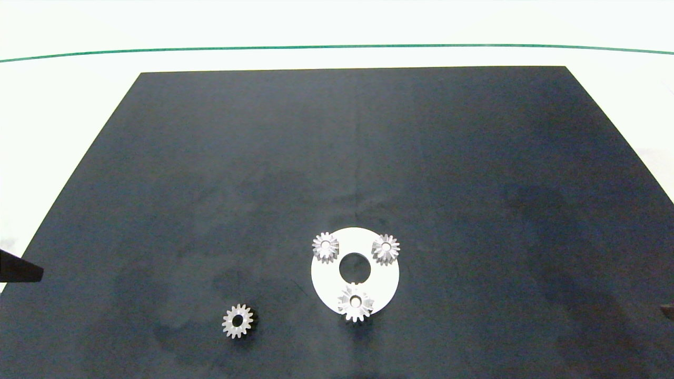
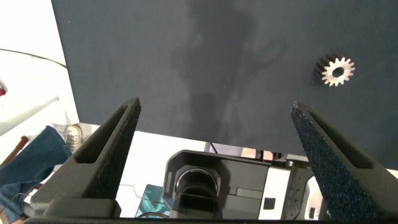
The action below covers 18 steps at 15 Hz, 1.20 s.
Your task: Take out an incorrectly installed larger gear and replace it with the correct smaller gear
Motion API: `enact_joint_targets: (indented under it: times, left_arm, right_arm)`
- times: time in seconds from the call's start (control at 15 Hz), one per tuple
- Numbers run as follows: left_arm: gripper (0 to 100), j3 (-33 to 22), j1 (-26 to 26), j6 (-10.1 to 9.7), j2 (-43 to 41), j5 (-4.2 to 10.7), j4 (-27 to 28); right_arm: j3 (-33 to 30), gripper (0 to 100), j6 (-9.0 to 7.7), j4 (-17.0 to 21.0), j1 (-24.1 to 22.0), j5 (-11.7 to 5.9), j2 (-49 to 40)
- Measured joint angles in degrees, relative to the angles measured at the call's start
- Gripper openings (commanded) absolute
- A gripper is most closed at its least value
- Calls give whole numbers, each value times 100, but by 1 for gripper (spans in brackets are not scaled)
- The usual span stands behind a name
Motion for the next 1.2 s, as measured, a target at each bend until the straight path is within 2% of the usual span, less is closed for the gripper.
enact_joint_targets:
  times: [0.13,0.33,0.53,0.67,0.93,1.07,1.2]
  left_arm:
    - [100,0,-22,-59,-11,0,1]
    - [100,-12,-144,-240,-30,-1,0]
    - [100,-74,-174,-251,-173,10,28]
    - [100,-190,-141,-249,-286,7,45]
    - [100,-296,-113,-240,-540,10,89]
    - [100,-307,-113,-232,-660,10,95]
    - [100,-307,-113,-221,-763,10,94]
  right_arm:
    - [-195,100,260,6,99,-35,72]
    - [-232,100,293,33,216,-28,155]
    - [-536,100,317,59,741,-78,413]
    - [-1187,100,413,268,1285,-385,756]
    - [-2910,100,900,1084,2547,-974,1624]
    - [-3812,100,1197,1554,3231,-1312,2214]
    - [-4208,100,1401,1963,3890,-1634,2853]
